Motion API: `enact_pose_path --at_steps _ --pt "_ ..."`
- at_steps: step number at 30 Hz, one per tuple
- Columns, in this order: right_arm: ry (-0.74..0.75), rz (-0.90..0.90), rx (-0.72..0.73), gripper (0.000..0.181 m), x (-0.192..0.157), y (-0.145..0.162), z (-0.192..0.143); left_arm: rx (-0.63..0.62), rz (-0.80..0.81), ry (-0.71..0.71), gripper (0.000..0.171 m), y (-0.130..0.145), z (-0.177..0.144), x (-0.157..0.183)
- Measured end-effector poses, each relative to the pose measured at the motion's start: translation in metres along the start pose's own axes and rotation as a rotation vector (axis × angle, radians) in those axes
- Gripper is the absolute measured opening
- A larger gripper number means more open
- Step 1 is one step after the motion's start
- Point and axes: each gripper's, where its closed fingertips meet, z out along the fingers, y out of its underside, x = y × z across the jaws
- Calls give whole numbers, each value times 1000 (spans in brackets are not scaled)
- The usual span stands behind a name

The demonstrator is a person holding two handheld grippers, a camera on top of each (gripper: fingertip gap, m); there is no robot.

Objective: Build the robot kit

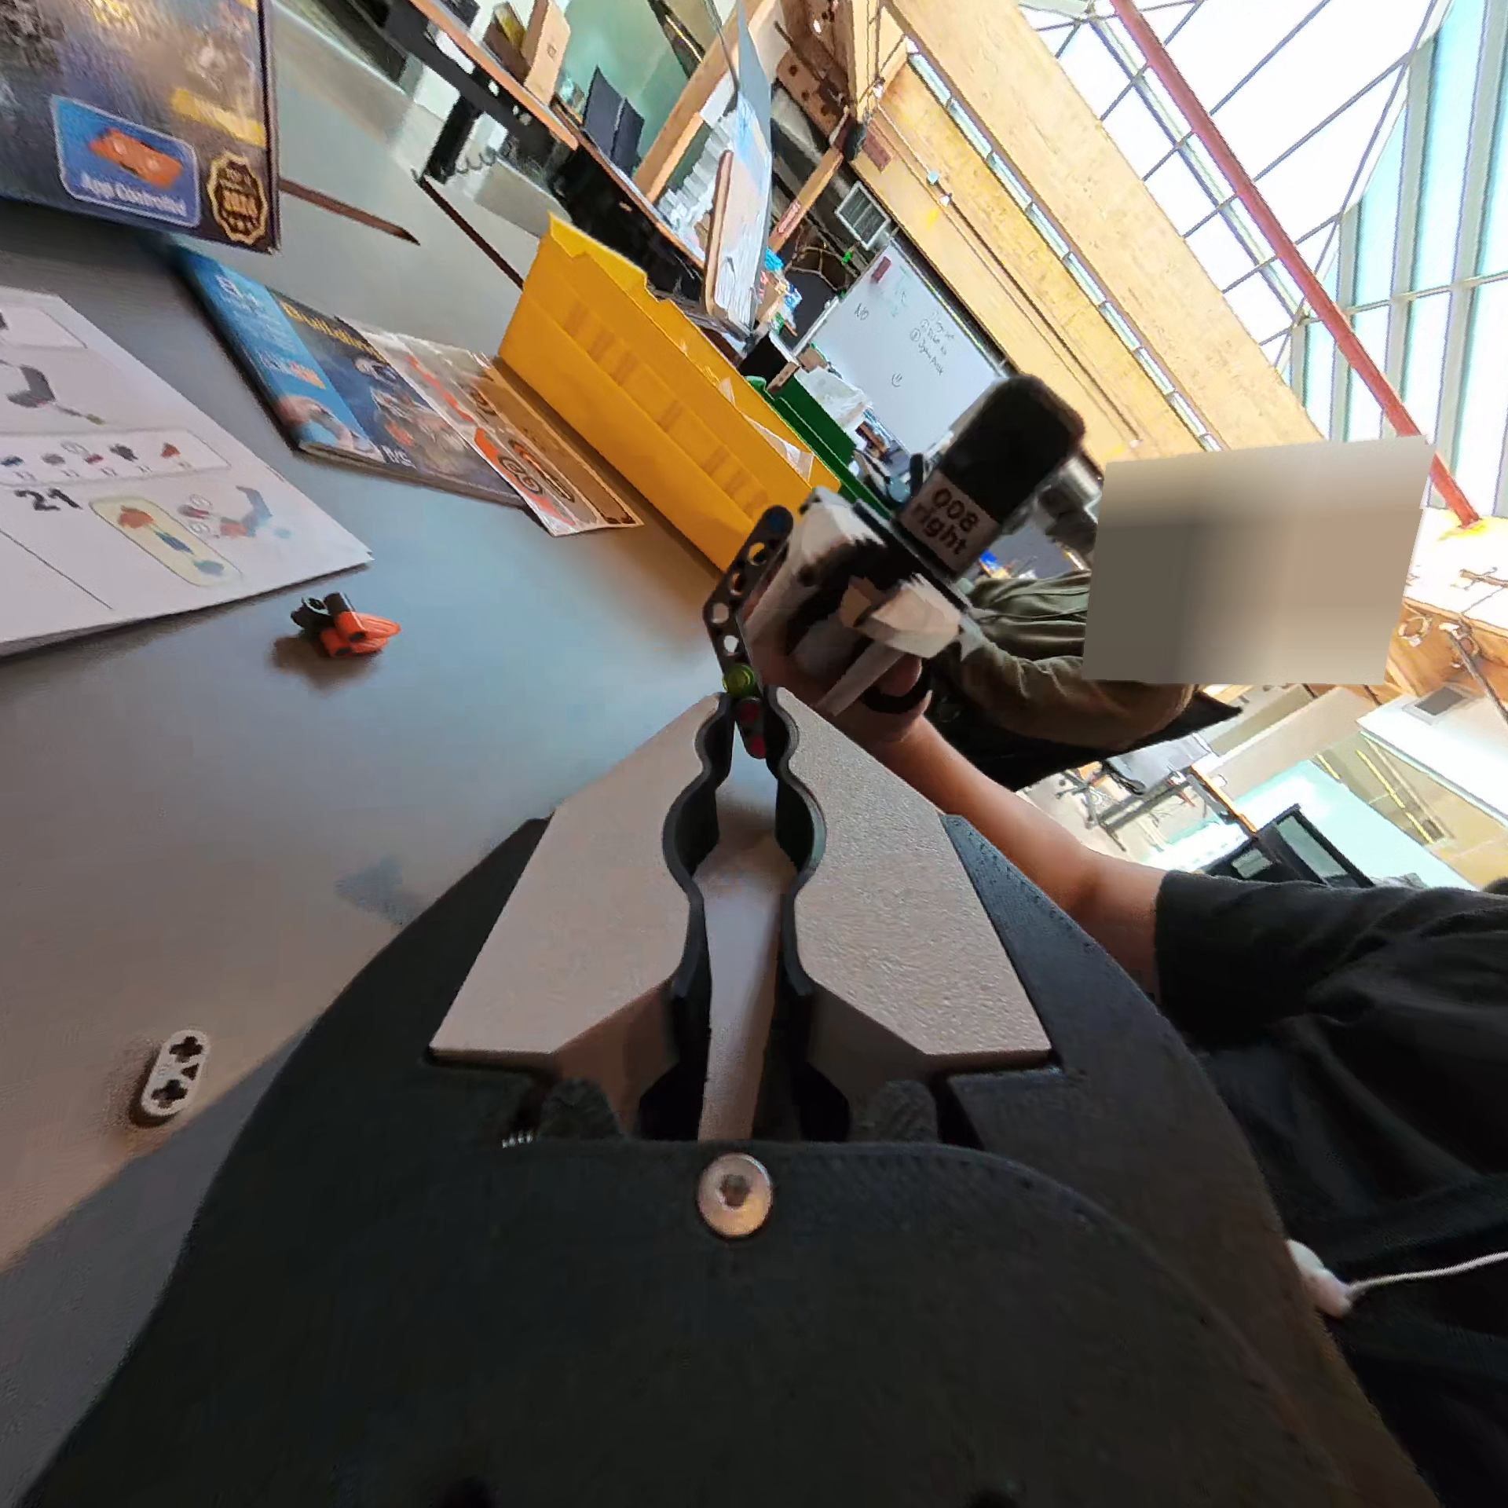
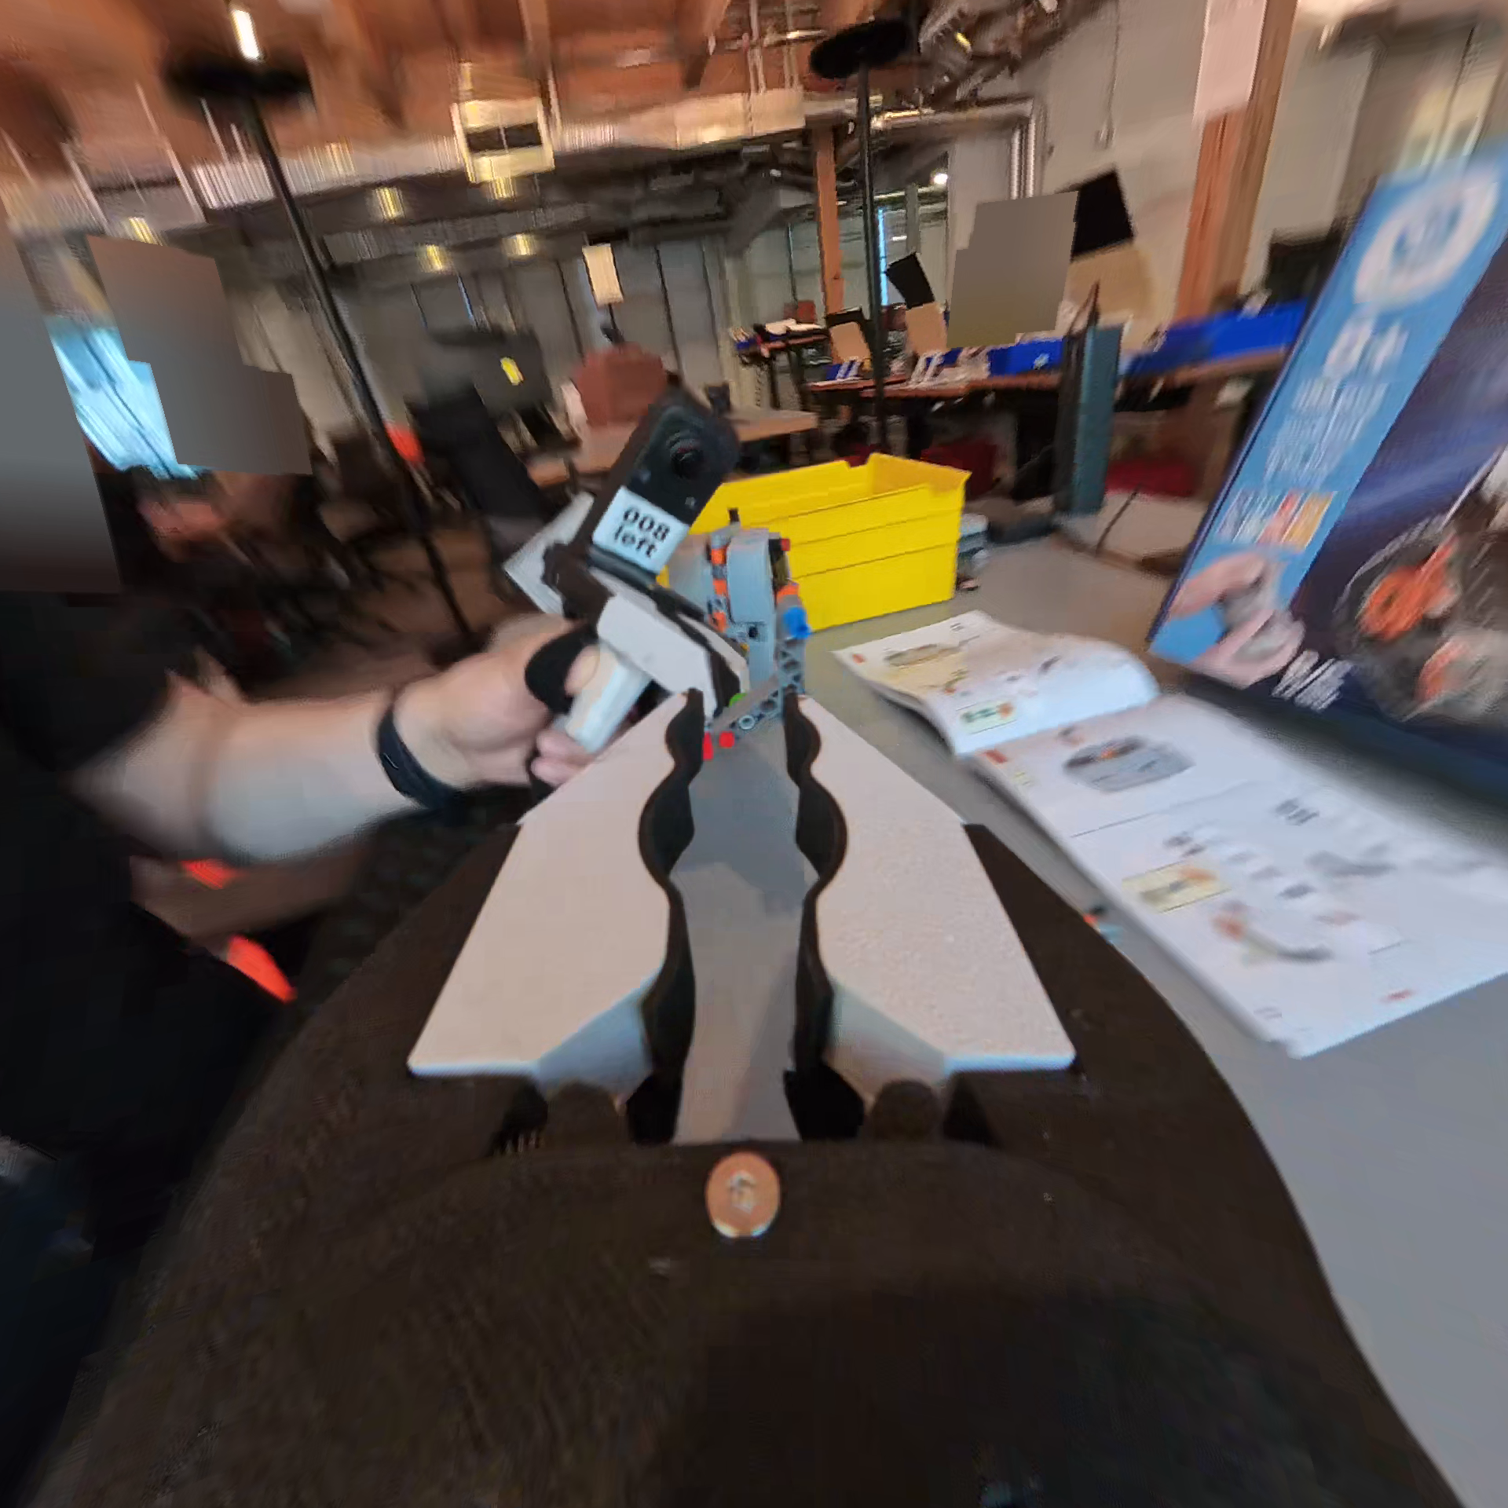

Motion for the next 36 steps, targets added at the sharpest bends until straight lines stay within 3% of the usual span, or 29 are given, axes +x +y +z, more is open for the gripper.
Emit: enact_pose_path --at_steps 4,9,13,14,17,20,23,26,36 --pt "-79 394 4 32 19 5 17 45 4 -15 5 -7 -5 0" --pt "-253 541 -33 33 15 2 47 75 -34 -27 5 -12 -8 -6" --pt "-301 599 -103 27 24 8 66 91 -67 -23 5 -14 -11 -9" --pt "-388 624 -141 18 16 9 67 91 -76 -25 5 -14 -12 -11" --pt "-548 717 -241 14 8 16 69 88 -96 -11 5 -14 -12 -11" --pt "-551 717 -290 12 14 27 74 76 -94 -62 5 -11 -12 -20" --pt "-521 855 -327 11 19 35 72 49 -100 -84 15 -6 -9 -24" --pt "-492 930 -290 11 27 34 64 -3 -20 -165 33 2 -3 -28" --pt "-424 934 -135 10 51 10 42 -54 22 -139 39 12 6 -20"
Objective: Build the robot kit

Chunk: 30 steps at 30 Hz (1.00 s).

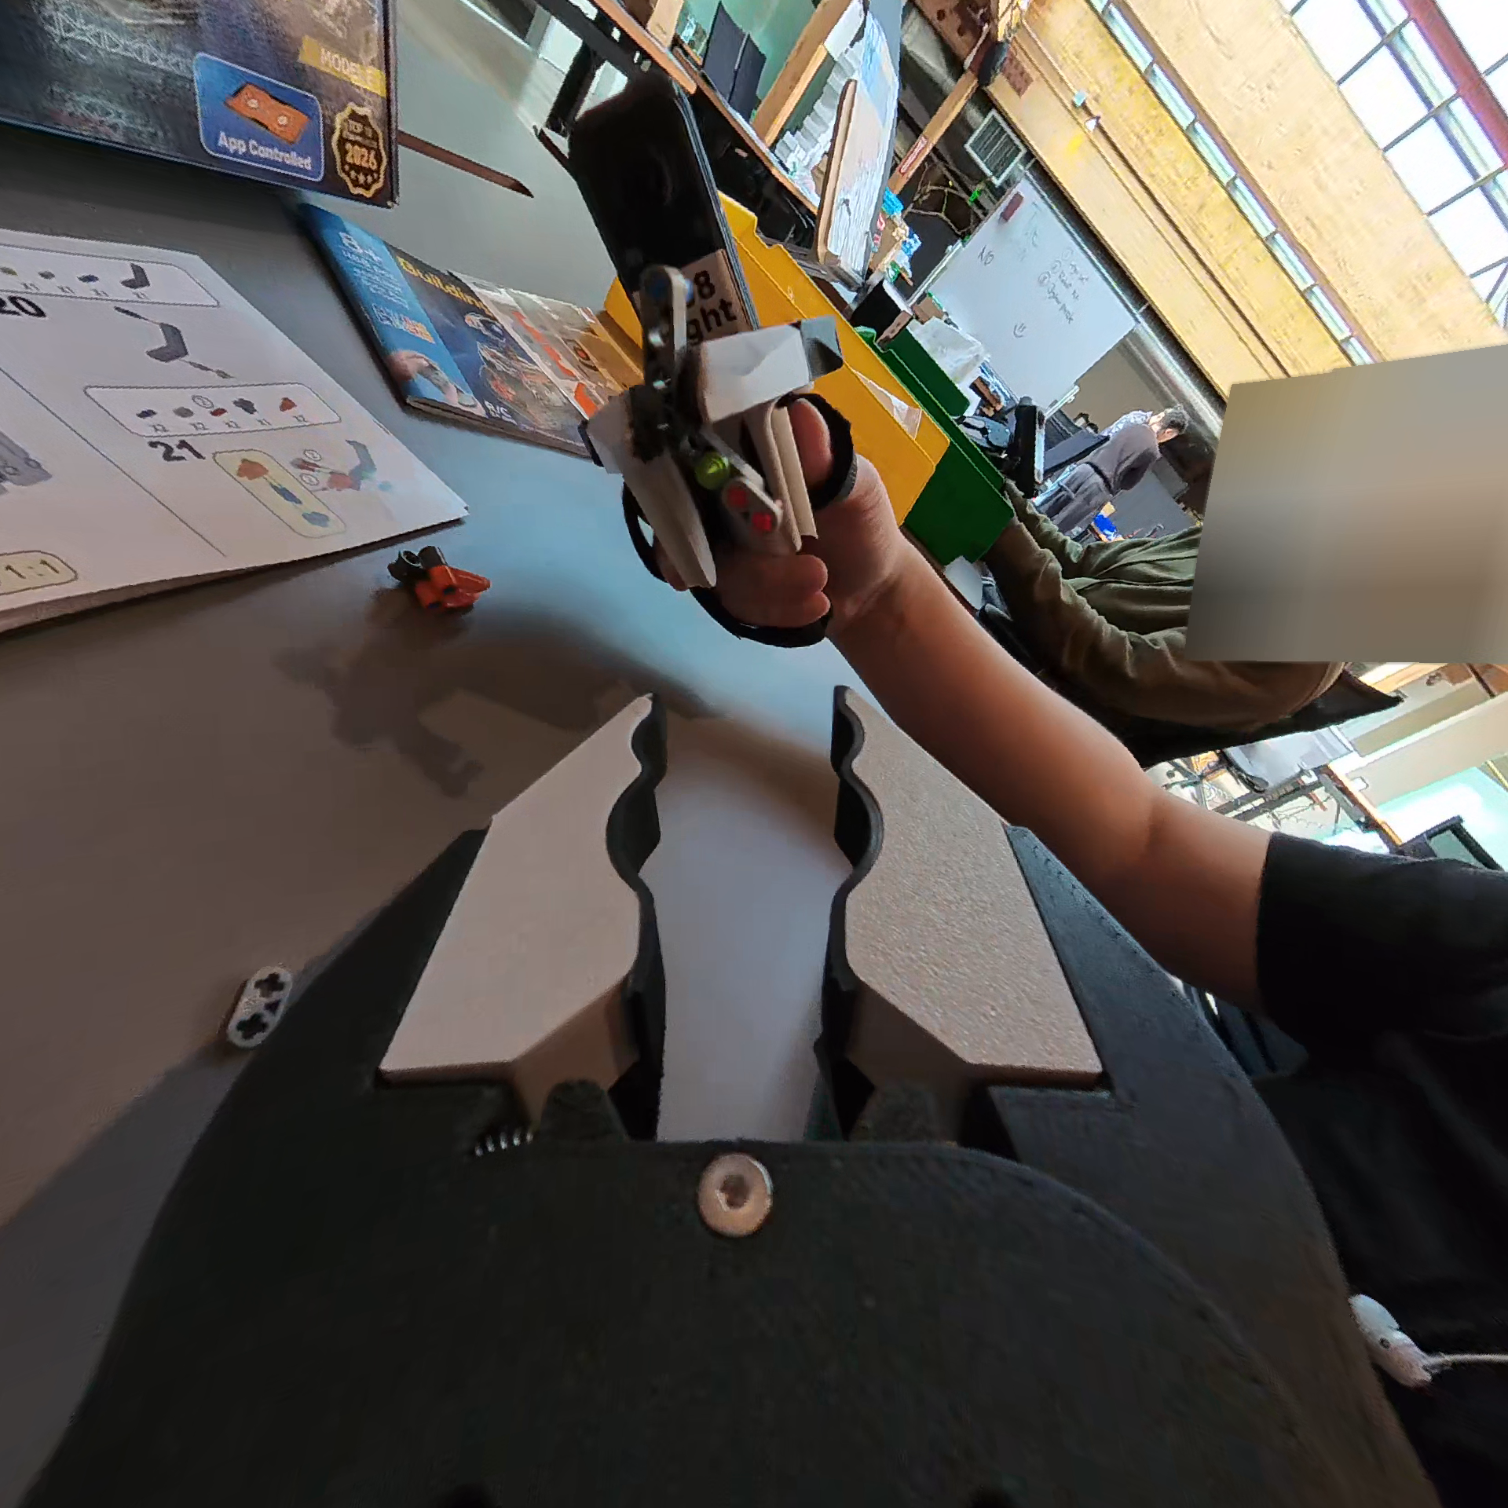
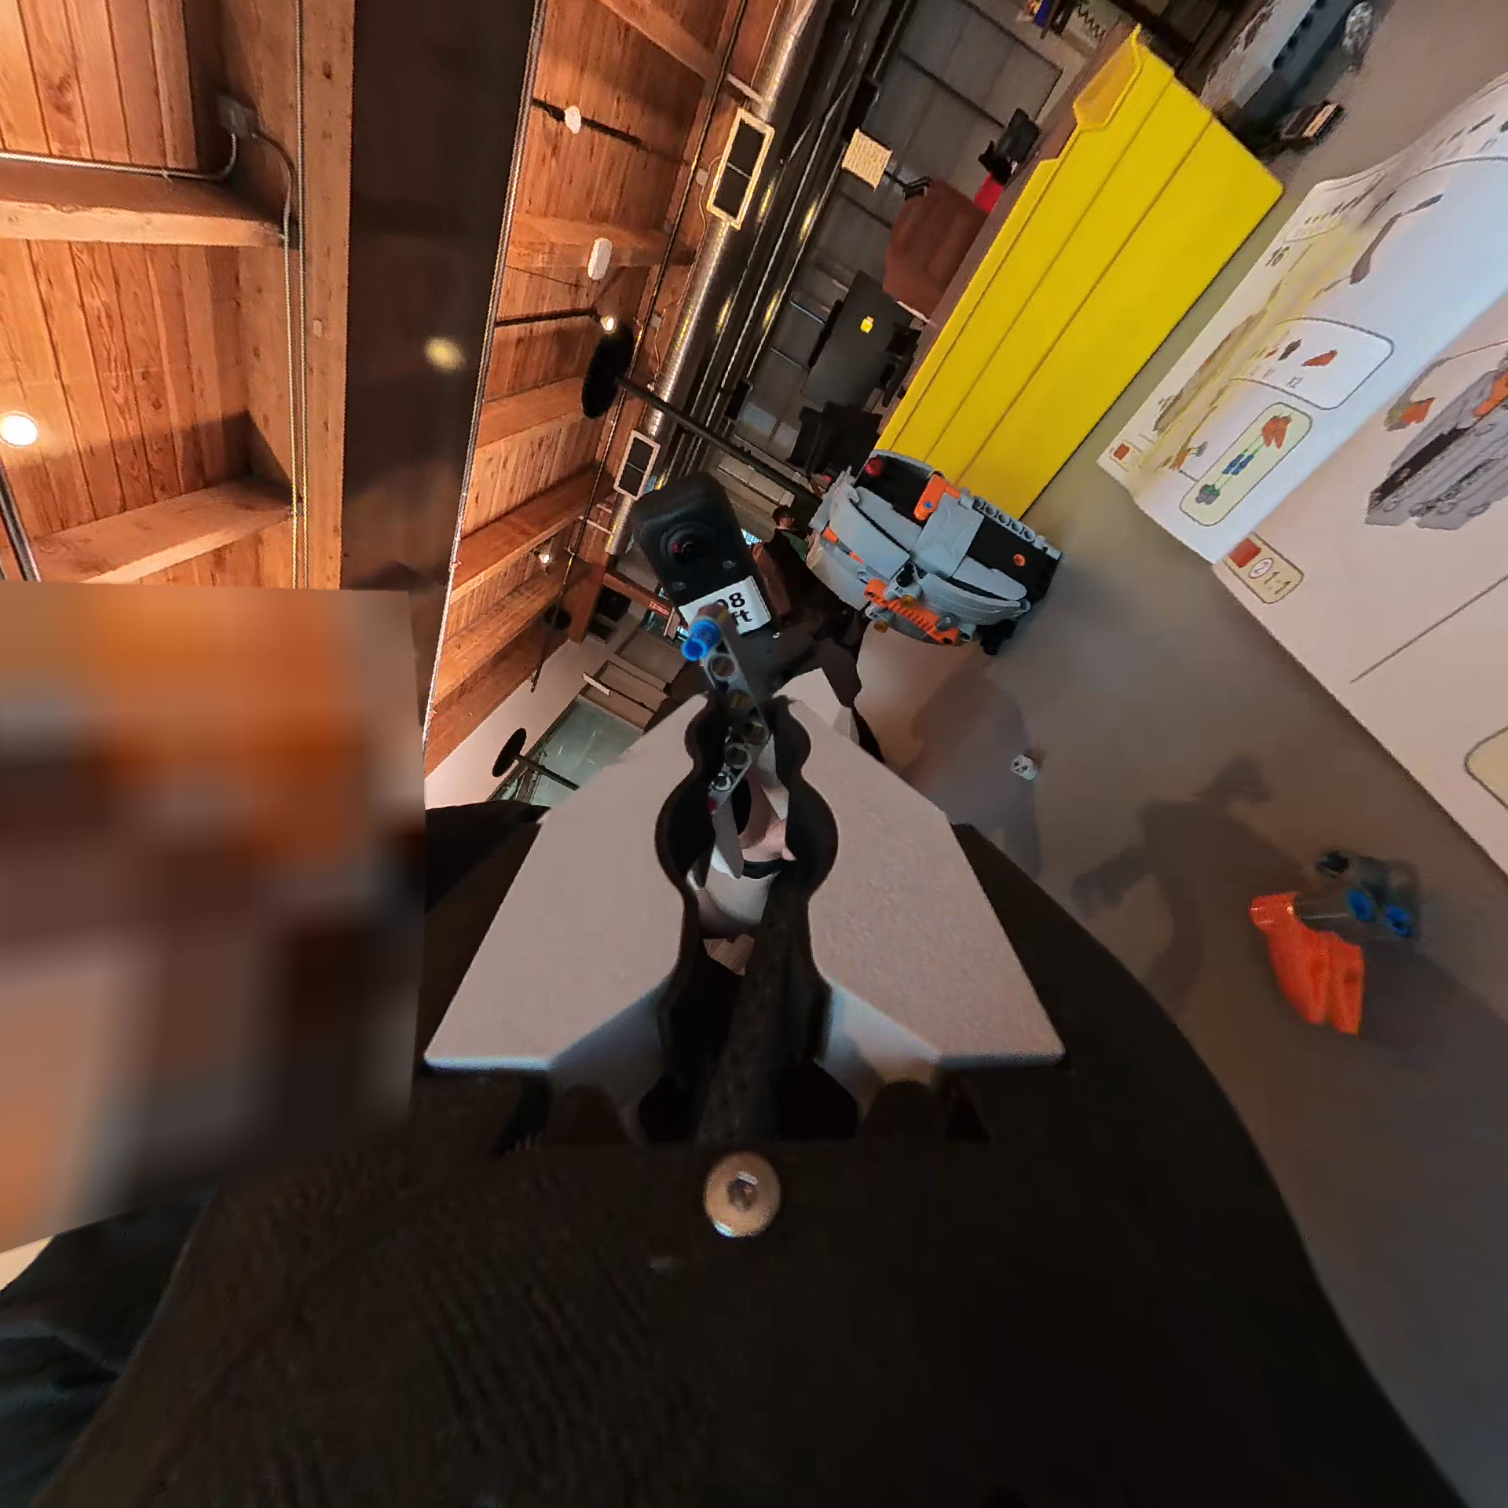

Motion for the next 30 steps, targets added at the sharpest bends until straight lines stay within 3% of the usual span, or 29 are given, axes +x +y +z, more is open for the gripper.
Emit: enact_pose_path --at_steps 30 --pt "22 -37 23 11 2 -2 0 -35 10 7 37 6 3 1"
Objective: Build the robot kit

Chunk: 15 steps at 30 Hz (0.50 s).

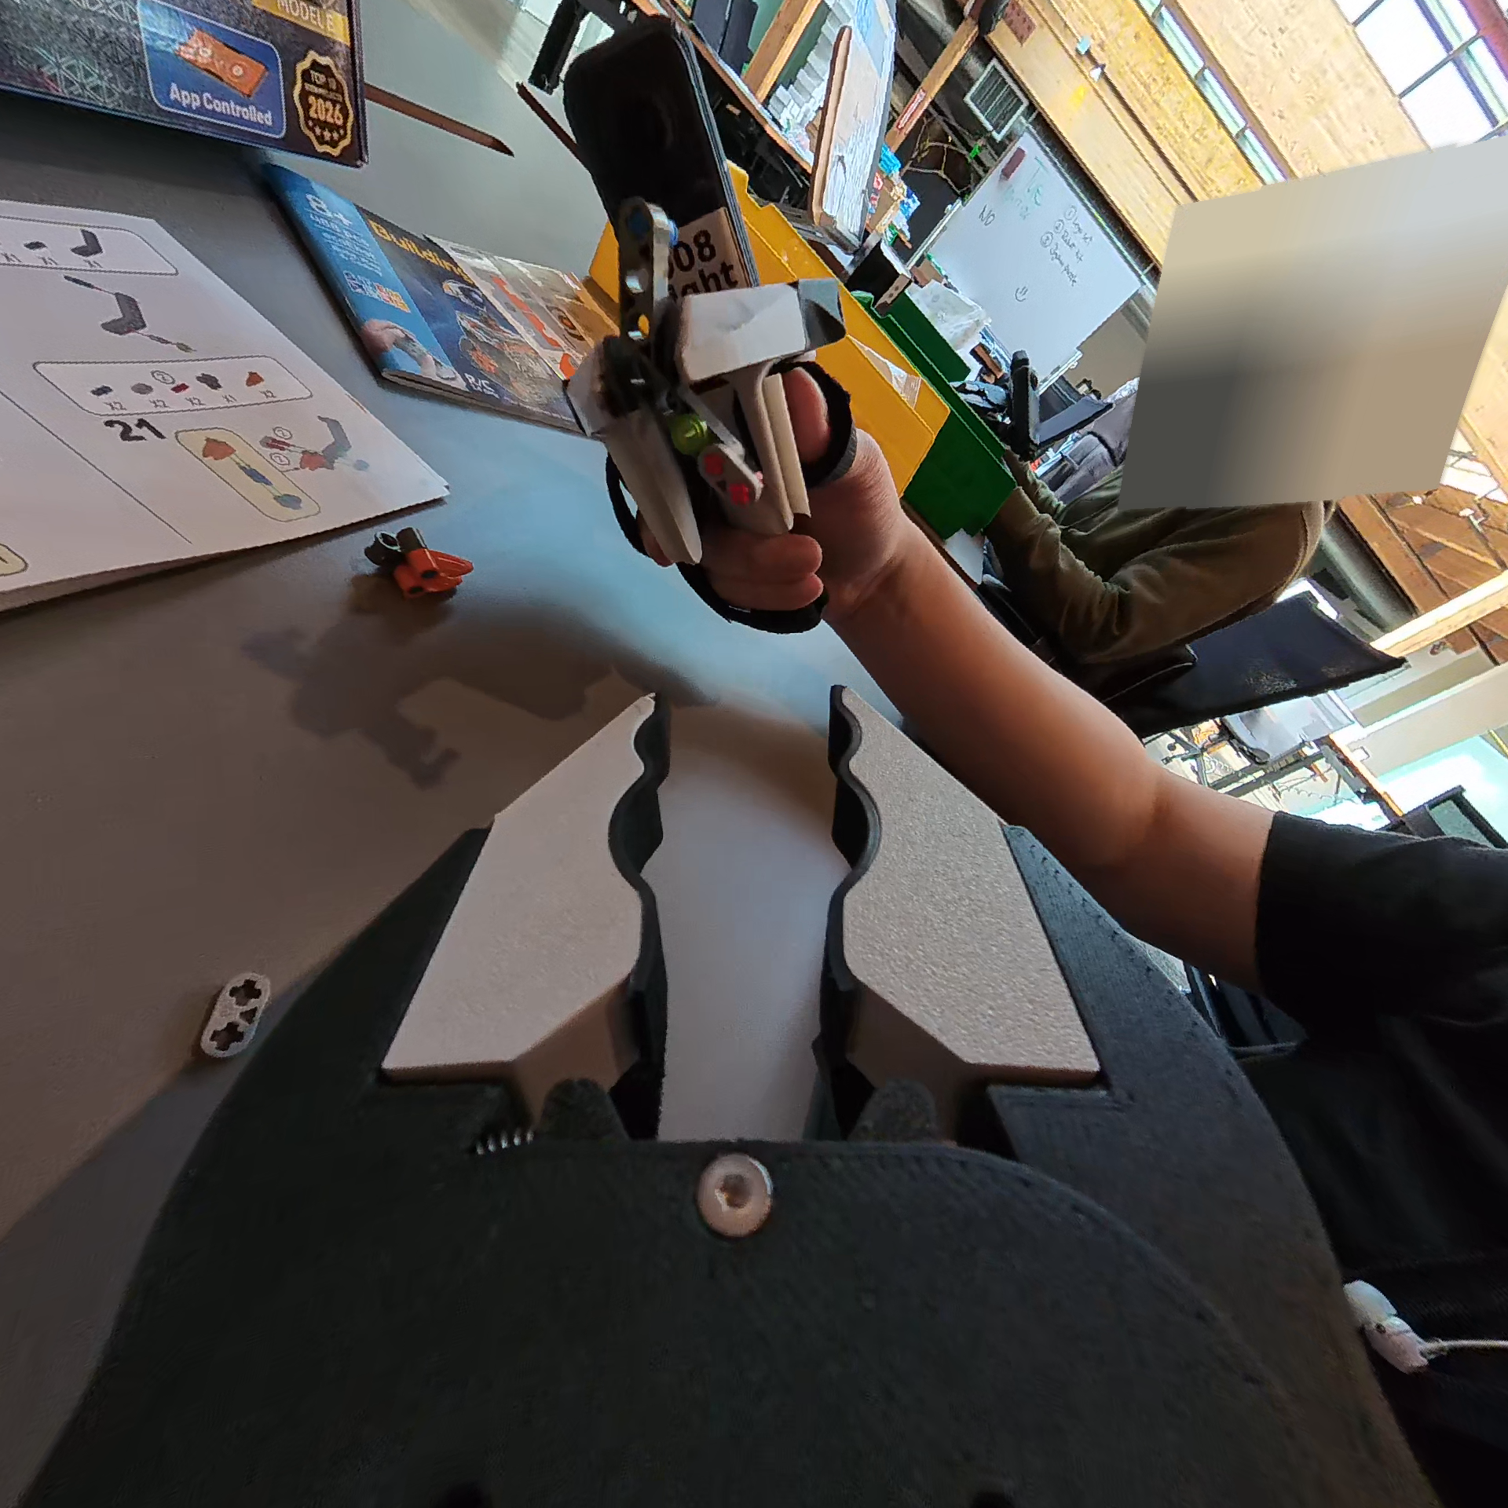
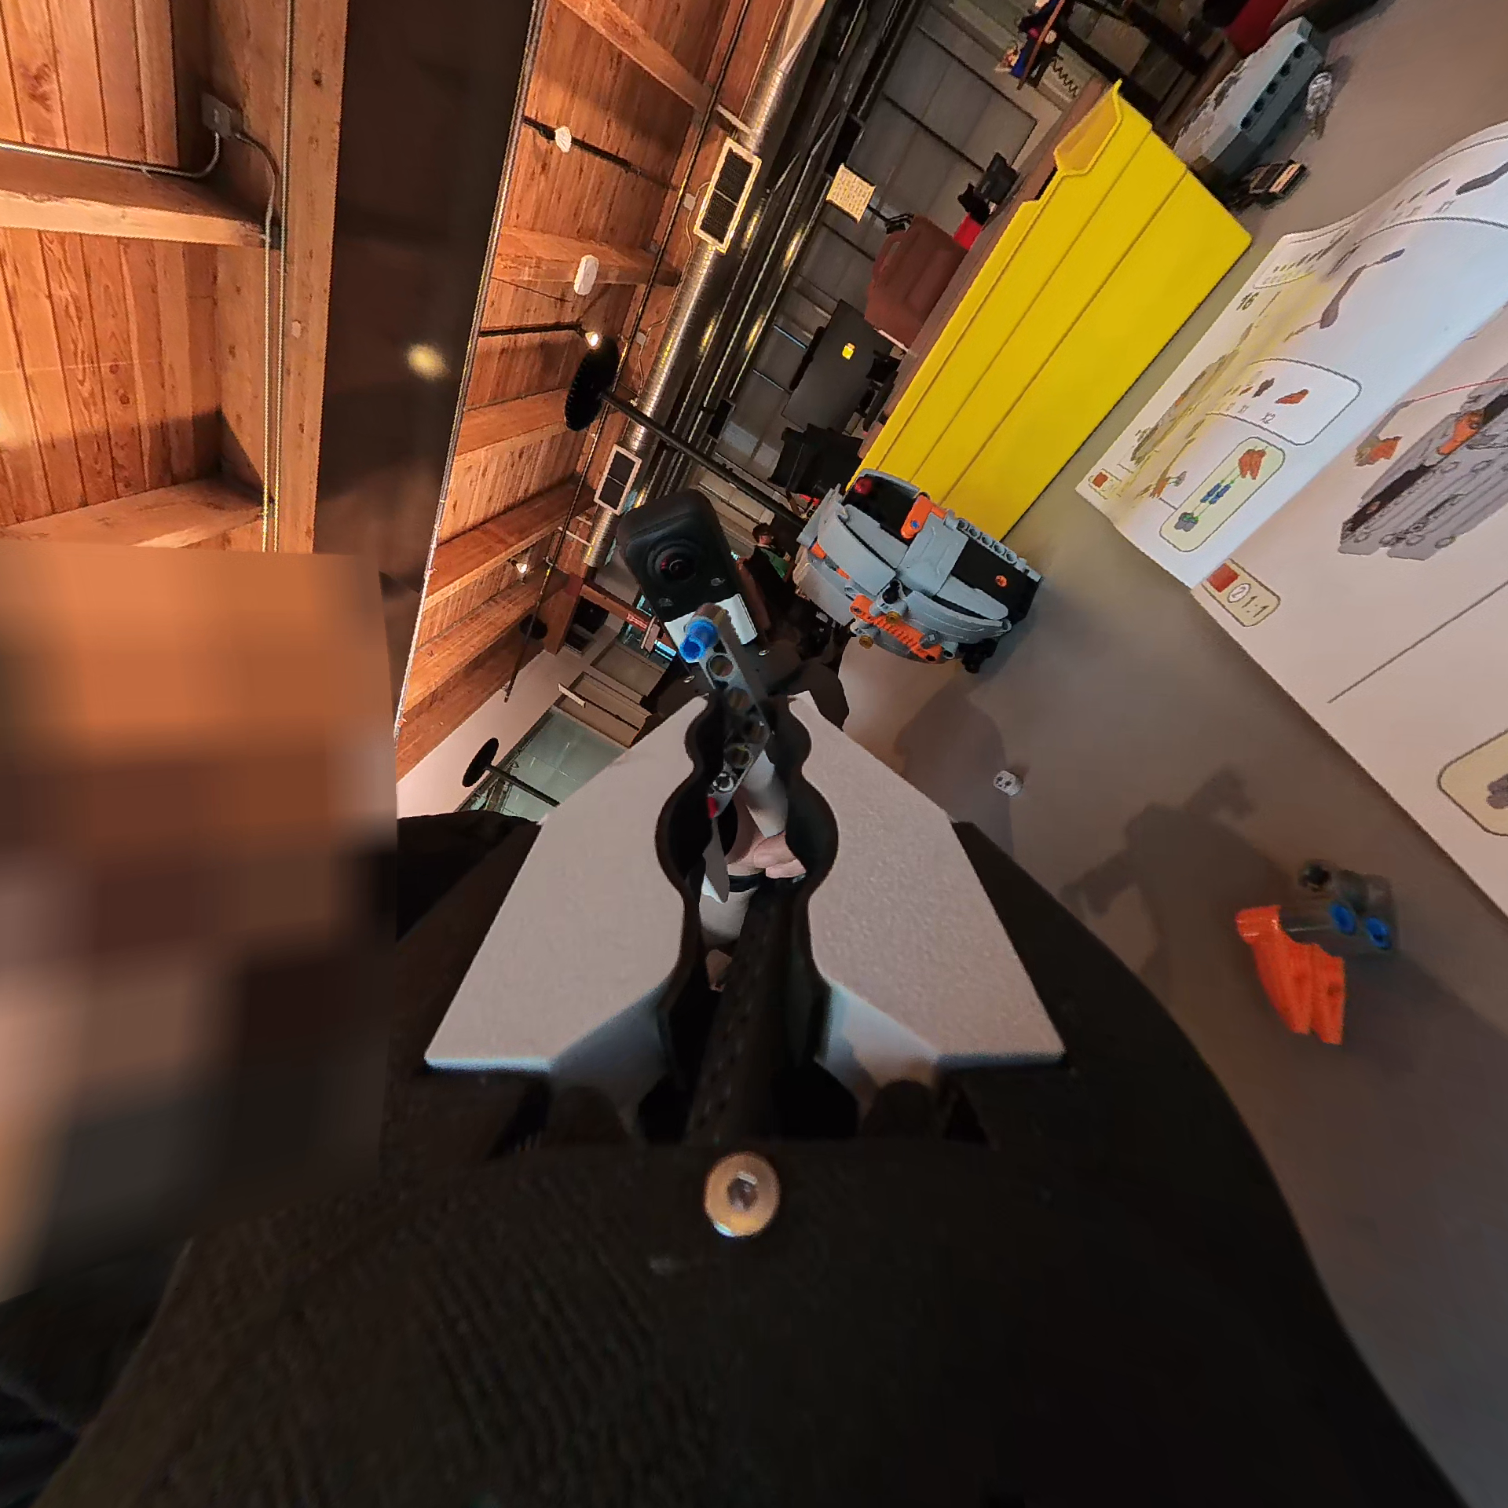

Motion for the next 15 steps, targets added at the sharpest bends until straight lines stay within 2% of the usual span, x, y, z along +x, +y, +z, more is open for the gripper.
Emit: enact_pose_path --at_steps 6,9,12,15 --pt "-4 6 -3 11 1 0 2 -21 6 1 36 4 5 -2" --pt "-11 -16 -14 11 4 -1 8 -14 75 -33 34 4 9 -8" --pt "21 -35 -28 11 16 0 8 34 187 -113 33 -2 4 -17" --pt "86 -73 -7 11 20 1 -2 131 259 -138 32 -17 -3 -10"
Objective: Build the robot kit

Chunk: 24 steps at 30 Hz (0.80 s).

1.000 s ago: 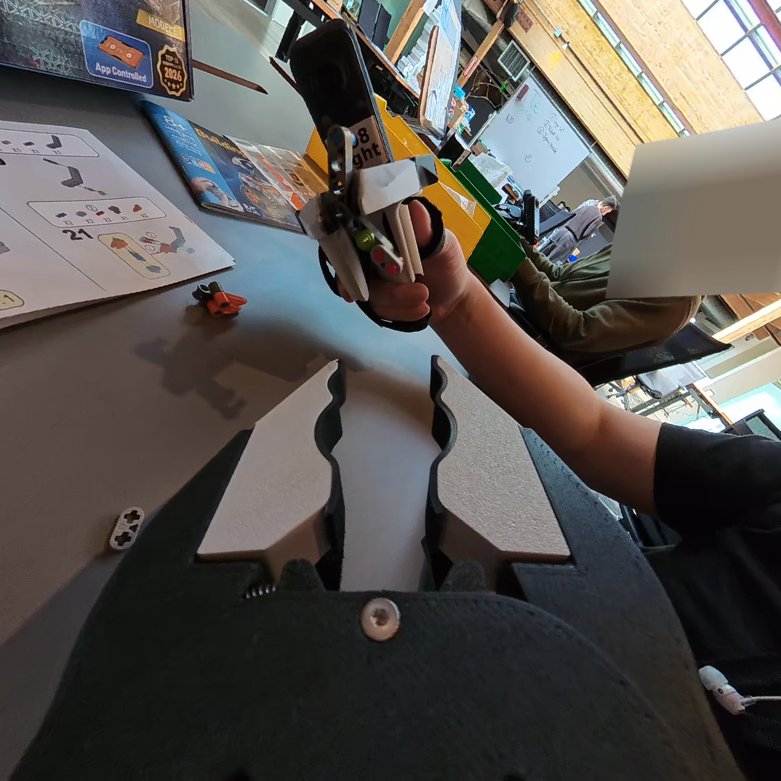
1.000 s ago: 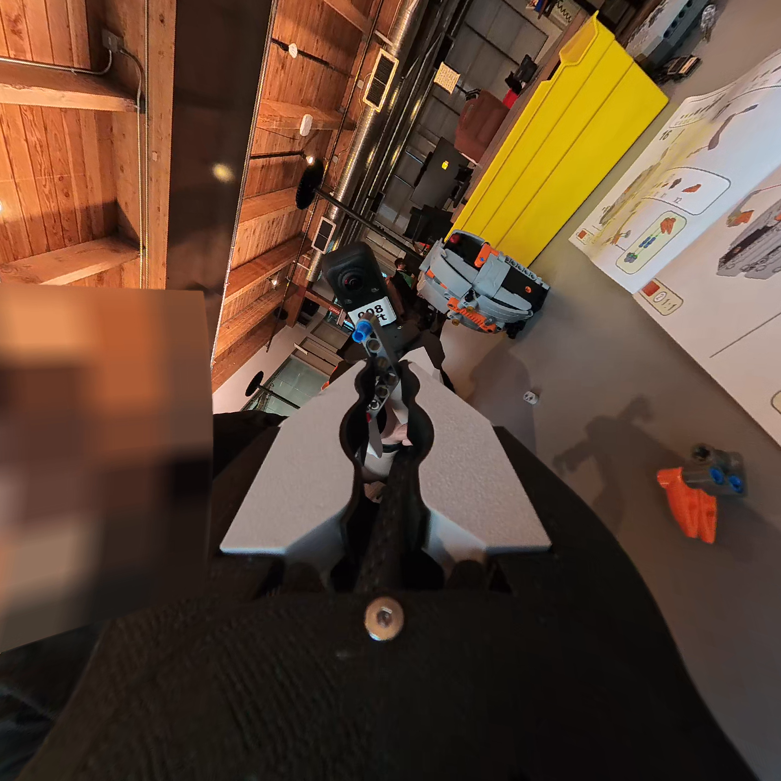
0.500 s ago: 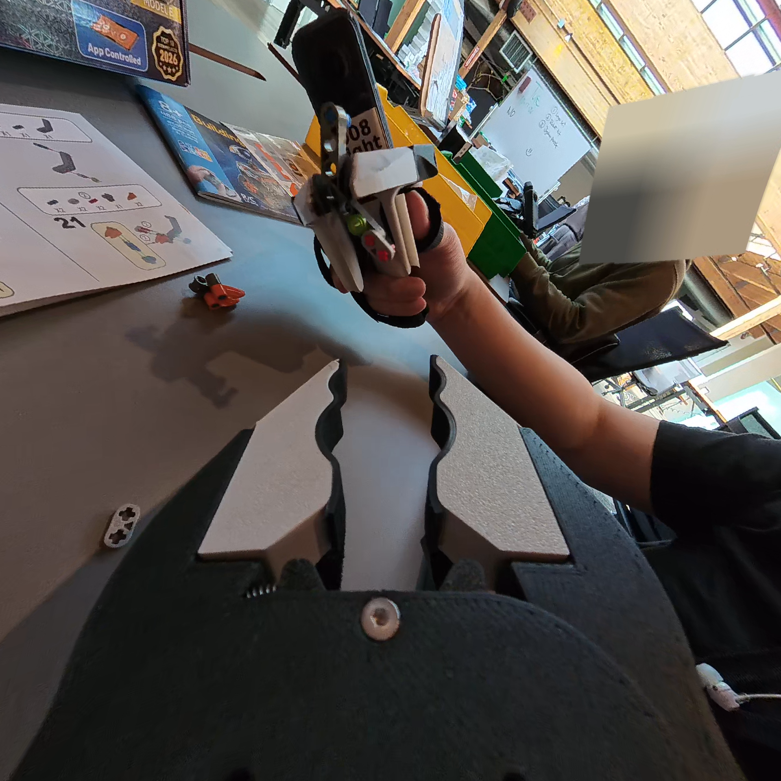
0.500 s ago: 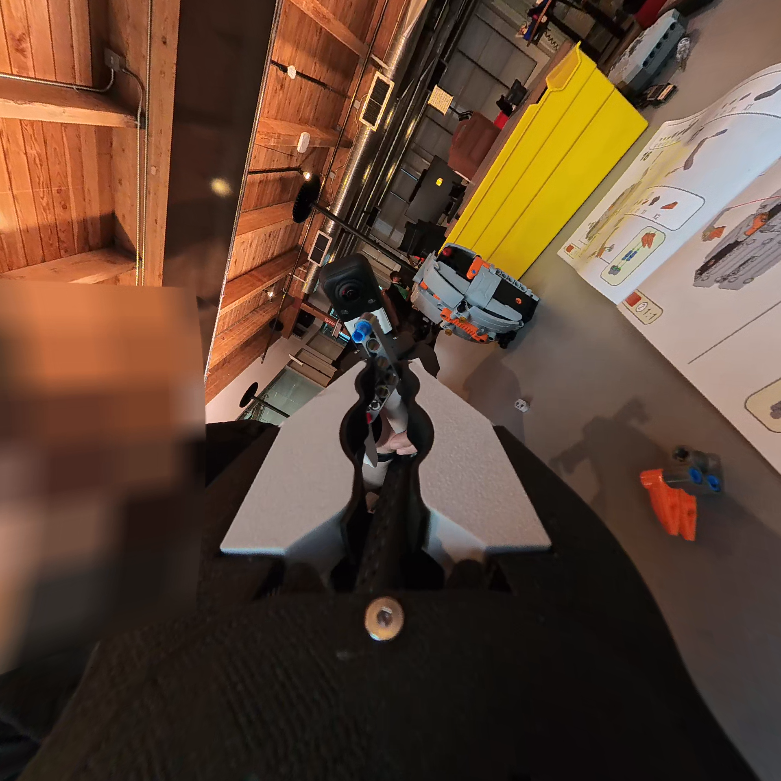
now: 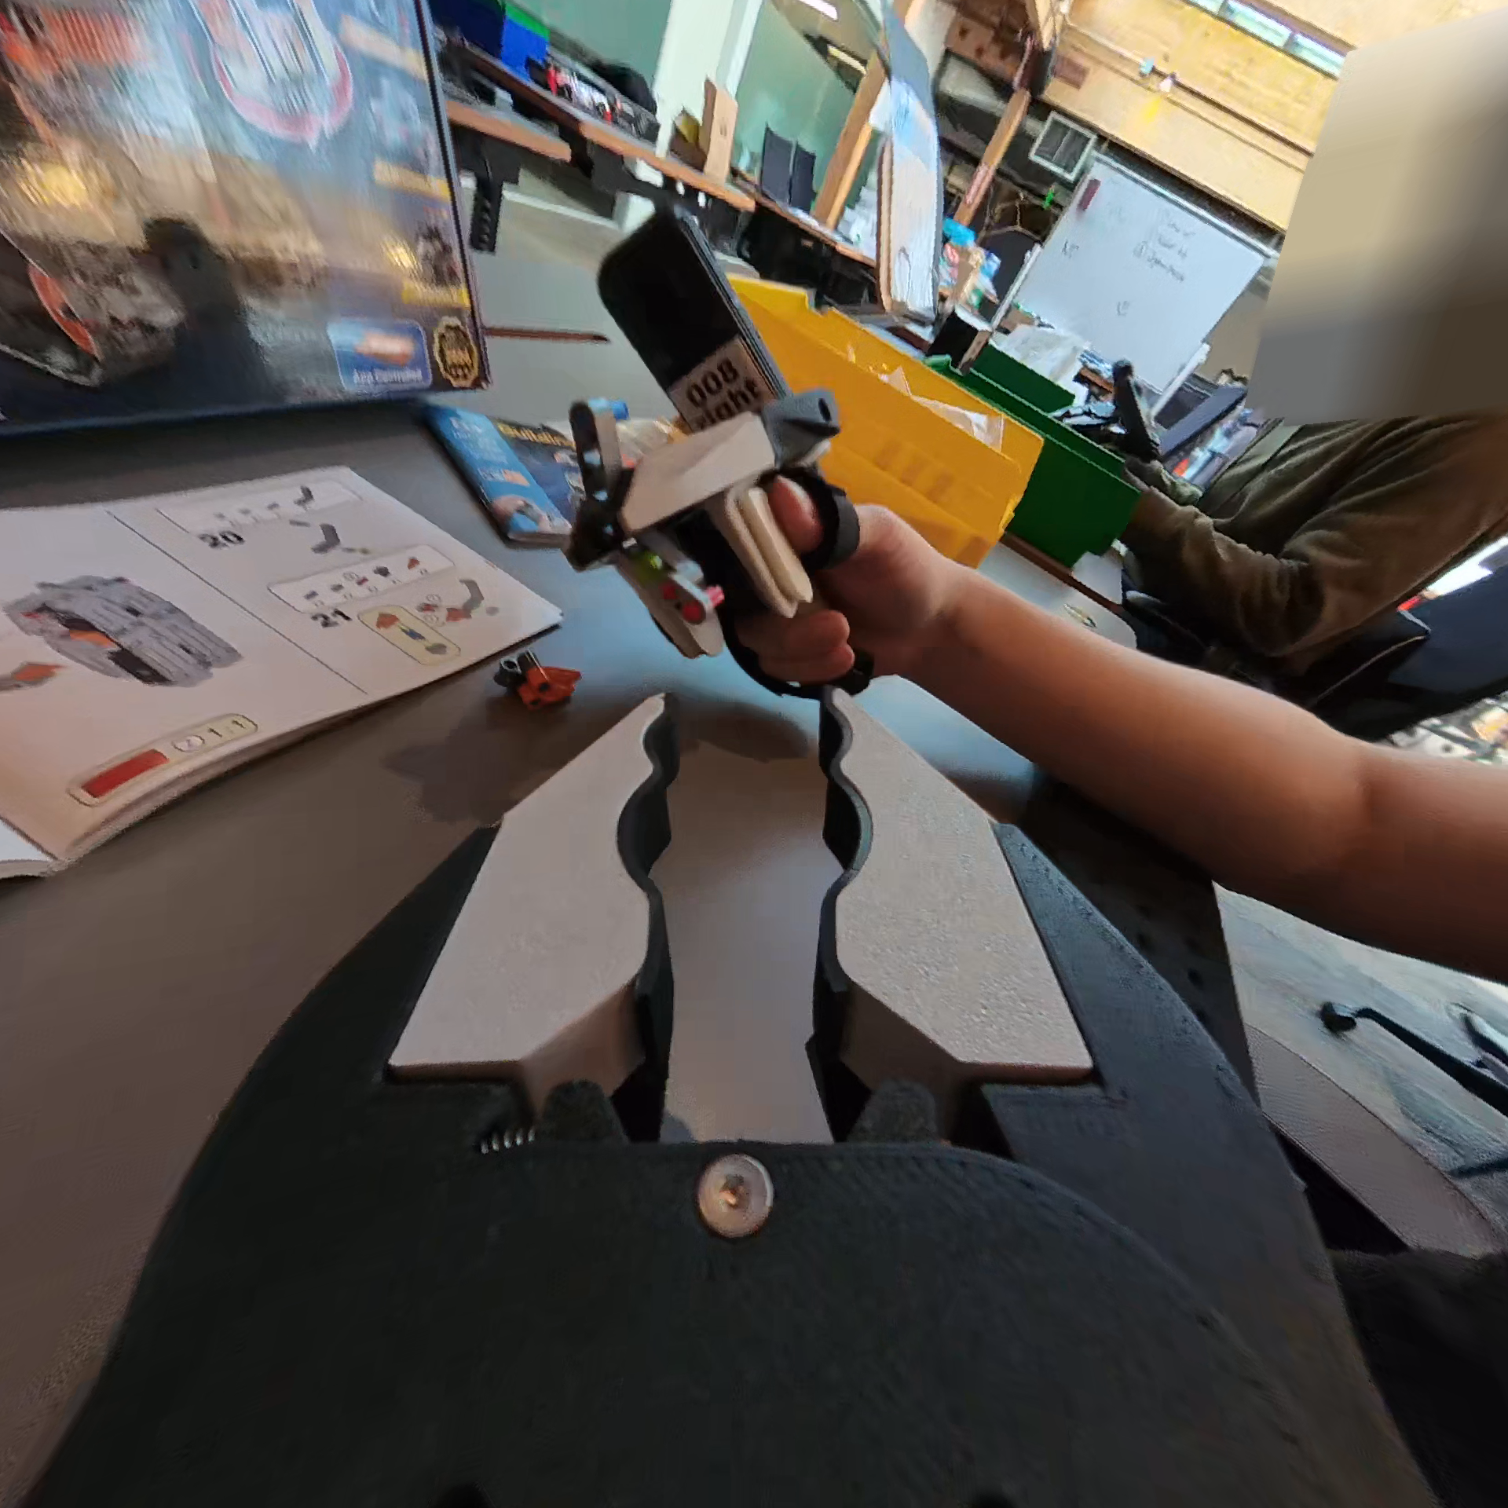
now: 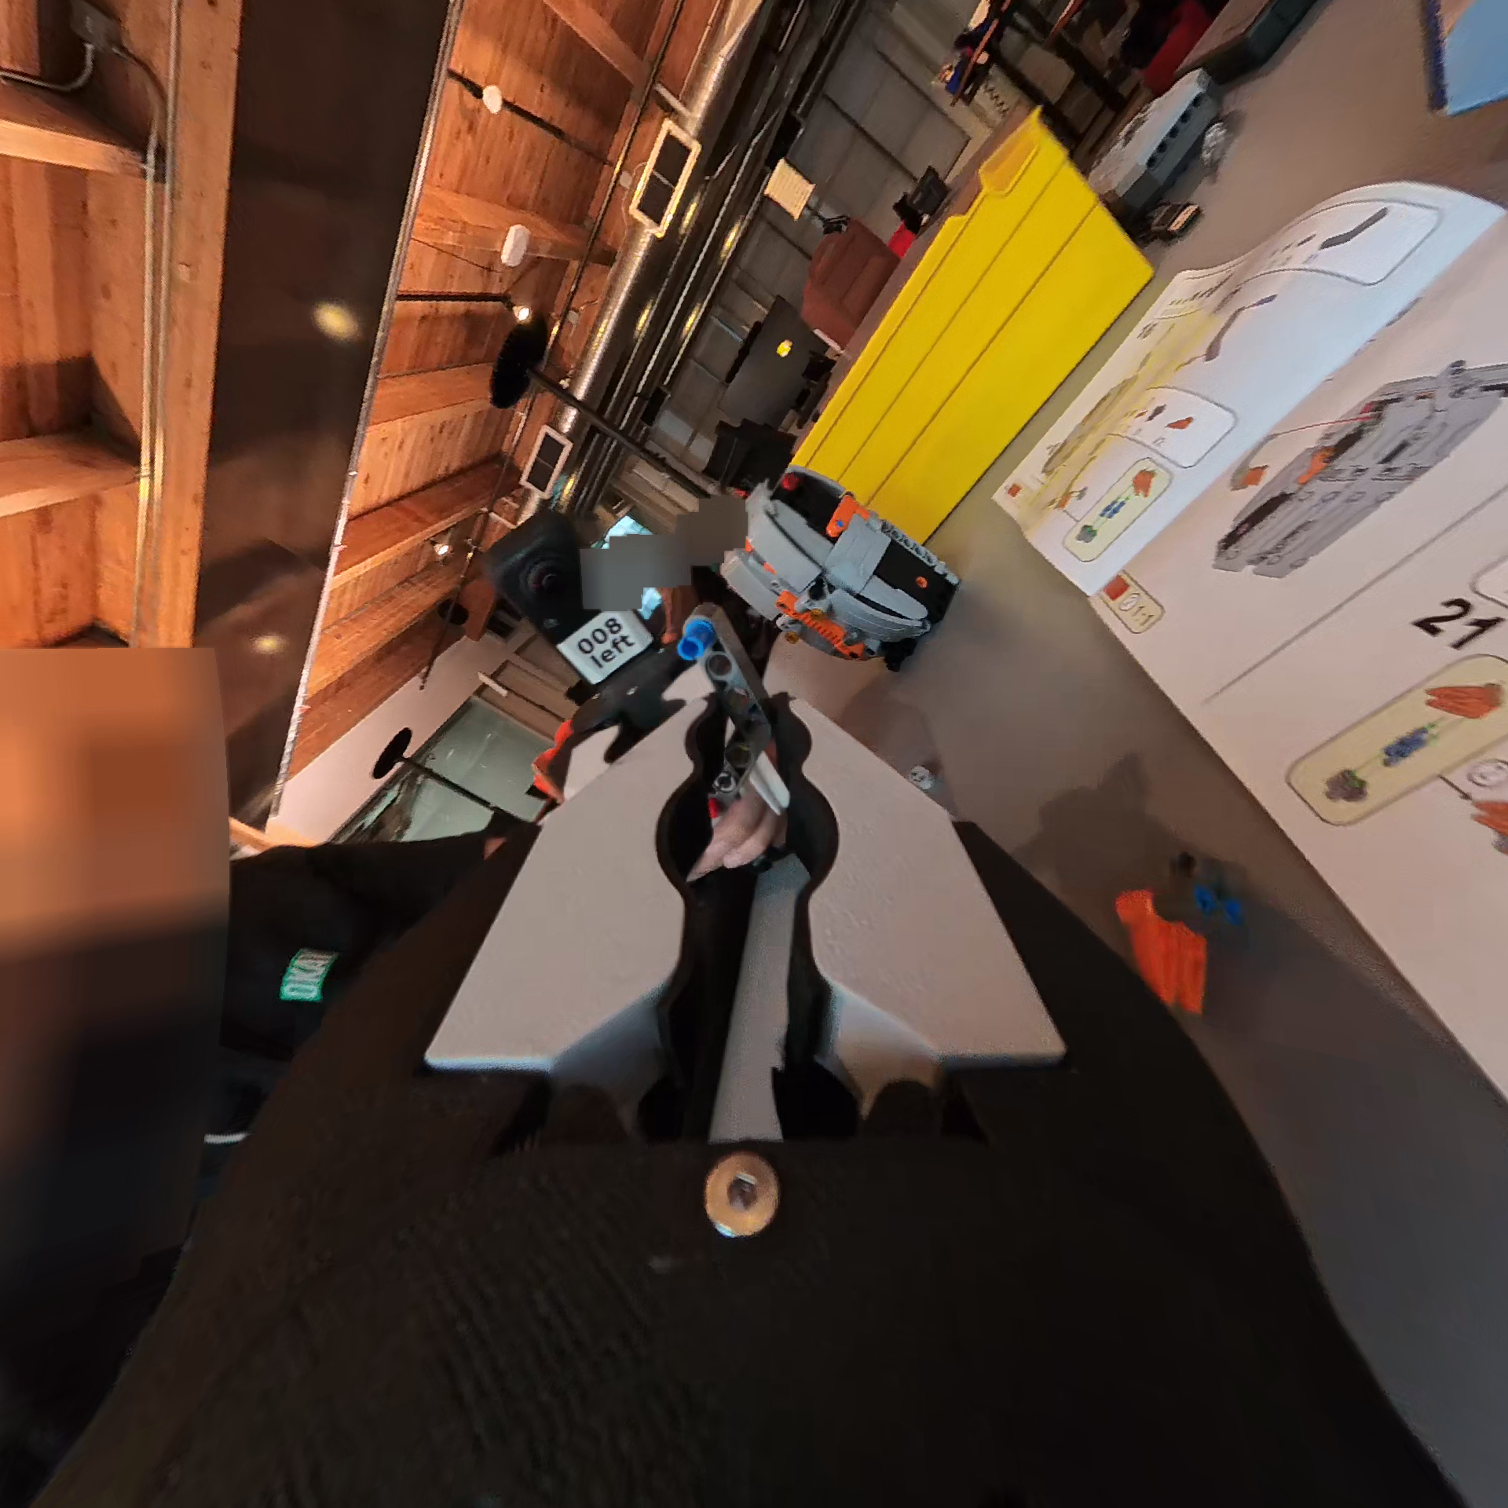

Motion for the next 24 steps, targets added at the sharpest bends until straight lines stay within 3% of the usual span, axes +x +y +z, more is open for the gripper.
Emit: enact_pose_path --at_steps 5,7,10,12,17,24 --pt "149 -125 211 11 -1 -19 -35 111 41 -103 34 -16 -7 -5" --pt "138 -150 252 11 -6 -27 -46 129 75 -129 32 -17 -9 -3" --pt "116 -135 294 11 -4 -36 -56 57 136 -209 9 -5 -2 -8" --pt "123 -121 291 11 -1 -37 -57 -14 170 -212 8 6 7 -7" --pt "86 -135 241 11 -10 -32 -45 -91 212 -106 23 21 18 14" --pt "69 -202 189 12 -26 -20 -29 -22 132 -93 23 9 8 9"
